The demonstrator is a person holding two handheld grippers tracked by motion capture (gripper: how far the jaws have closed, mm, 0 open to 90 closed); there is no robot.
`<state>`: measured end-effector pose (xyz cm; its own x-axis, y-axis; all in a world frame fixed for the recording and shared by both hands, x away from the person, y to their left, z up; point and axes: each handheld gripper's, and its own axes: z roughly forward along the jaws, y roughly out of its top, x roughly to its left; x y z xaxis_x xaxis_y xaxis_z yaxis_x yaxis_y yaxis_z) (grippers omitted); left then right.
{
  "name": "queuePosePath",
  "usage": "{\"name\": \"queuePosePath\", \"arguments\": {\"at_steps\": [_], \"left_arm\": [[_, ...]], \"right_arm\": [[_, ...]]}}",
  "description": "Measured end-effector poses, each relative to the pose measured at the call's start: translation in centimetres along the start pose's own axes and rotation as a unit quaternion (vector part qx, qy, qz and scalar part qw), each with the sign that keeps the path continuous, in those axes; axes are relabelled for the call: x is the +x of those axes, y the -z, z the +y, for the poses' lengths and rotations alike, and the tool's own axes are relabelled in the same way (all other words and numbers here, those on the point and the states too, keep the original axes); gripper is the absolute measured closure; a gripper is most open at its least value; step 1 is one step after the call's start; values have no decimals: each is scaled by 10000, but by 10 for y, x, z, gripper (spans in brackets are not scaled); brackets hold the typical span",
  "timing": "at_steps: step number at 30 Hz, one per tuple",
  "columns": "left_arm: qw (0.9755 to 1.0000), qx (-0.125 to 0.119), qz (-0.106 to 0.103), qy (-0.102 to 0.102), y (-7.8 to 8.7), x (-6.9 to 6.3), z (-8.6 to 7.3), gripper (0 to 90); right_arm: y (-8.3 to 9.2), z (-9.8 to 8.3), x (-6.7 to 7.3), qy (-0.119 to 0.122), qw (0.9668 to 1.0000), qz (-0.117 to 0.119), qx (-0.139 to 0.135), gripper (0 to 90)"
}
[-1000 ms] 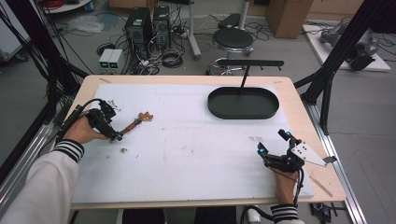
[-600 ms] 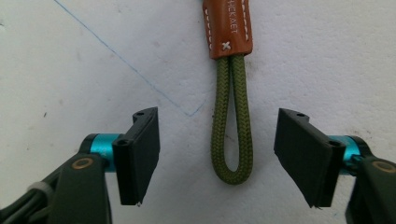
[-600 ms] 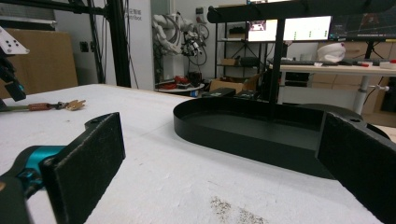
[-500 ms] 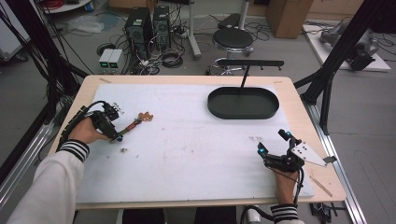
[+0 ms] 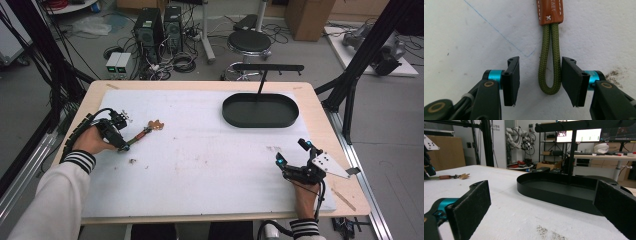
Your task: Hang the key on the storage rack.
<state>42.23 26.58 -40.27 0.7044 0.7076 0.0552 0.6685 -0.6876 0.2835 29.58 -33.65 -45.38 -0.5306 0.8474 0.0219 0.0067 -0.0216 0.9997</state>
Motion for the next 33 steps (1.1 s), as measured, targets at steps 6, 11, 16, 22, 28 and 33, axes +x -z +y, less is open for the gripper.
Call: {"name": "queuePosePath", "arguments": {"at_steps": [6, 11, 16, 22, 28, 33], "left_arm": [[10000, 36, 8, -4, -2, -2, 1, 549], [10000, 52, -25, -72, -2, -3, 1, 660], [9999, 25, 76, -128, -3, -5, 0, 742], [9992, 106, 195, -319, -2, -6, 1, 832], [9987, 121, 261, -429, -1, -7, 1, 836], [9990, -88, 224, -380, 3, -9, 1, 837]], "right_arm": [[0, 0, 0, 4, 10000, -4, 8, 3], [0, 0, 0, 10, 10000, -1, -8, 3], [0, 0, 0, 16, 10000, -2, -13, 3], [0, 0, 0, 5, 10000, -5, -14, 3], [0, 0, 0, -10, 10000, -3, -12, 3], [0, 0, -1, -9, 10000, -14, -18, 3]]}}
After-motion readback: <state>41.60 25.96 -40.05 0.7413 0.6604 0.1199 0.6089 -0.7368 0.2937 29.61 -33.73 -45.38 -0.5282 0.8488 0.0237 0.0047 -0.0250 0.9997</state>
